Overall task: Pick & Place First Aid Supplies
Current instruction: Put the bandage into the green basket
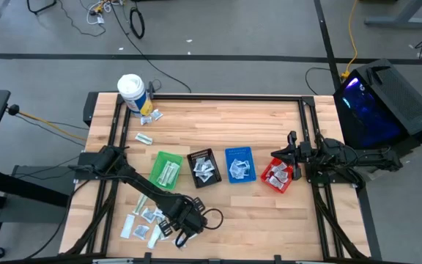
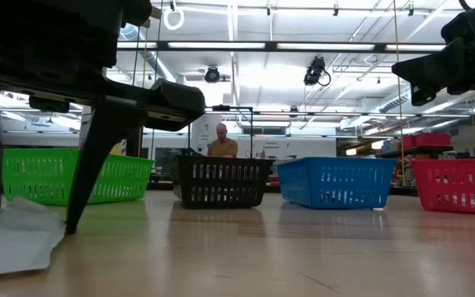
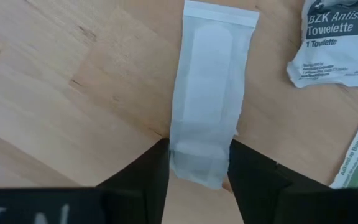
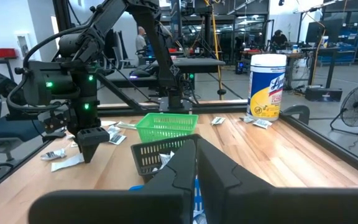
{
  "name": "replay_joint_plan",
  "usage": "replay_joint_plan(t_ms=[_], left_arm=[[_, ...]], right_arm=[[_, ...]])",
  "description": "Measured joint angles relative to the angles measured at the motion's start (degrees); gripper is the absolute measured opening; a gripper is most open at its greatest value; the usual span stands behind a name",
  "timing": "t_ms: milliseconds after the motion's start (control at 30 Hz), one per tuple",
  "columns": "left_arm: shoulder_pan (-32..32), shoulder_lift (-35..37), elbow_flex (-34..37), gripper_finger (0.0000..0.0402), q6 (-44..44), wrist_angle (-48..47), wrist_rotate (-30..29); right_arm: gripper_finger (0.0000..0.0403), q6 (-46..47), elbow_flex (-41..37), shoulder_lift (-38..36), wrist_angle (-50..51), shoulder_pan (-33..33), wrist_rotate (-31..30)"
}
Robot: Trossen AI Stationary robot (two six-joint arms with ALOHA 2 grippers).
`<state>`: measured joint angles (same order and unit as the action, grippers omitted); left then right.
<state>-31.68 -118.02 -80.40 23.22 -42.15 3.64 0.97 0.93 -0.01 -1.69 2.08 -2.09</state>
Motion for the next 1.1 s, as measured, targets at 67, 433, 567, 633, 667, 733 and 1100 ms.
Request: replay_joint_plan(t_ms=[67,433,567,633,667,733,1100], left_arm=[[-0.01,0.00,0.00,0.0157,0.00,0.00,0.01],[-0.09,0.62,0.17,0.0145,-1.99,0.18,-0.70],[-0.09,2.97,0.39,0.0148,-2.67,-0.20,-1.13],[-0.09,4.65,0.27,0.0148,-2.94,-0.08,-1.20],[-0.09,5.35,0.26,0.0148,-3.17,-0.04,-1.25],[0.02,6.70,0.26,0.0149,-3.39,-0.16,-1.29],[1.17,16.05,0.15,0.0149,-6.79,-3.84,-8.93]], right_arm=[[0.0023,-0.02,0.00,0.00,0.00,0.00,0.00],[0.0023,-0.02,0.00,0.00,0.00,-0.01,0.00],[0.0023,0.00,0.00,0.00,0.00,-0.02,0.00],[0.0023,-0.01,-0.01,0.00,0.00,-0.01,0.00],[0.0023,-0.01,0.00,0.00,0.00,-0.02,0.00],[0.0023,-0.02,0.00,0.00,0.00,-0.02,0.00],[0.0023,0.00,0.00,0.00,0.00,-0.02,0.00]])
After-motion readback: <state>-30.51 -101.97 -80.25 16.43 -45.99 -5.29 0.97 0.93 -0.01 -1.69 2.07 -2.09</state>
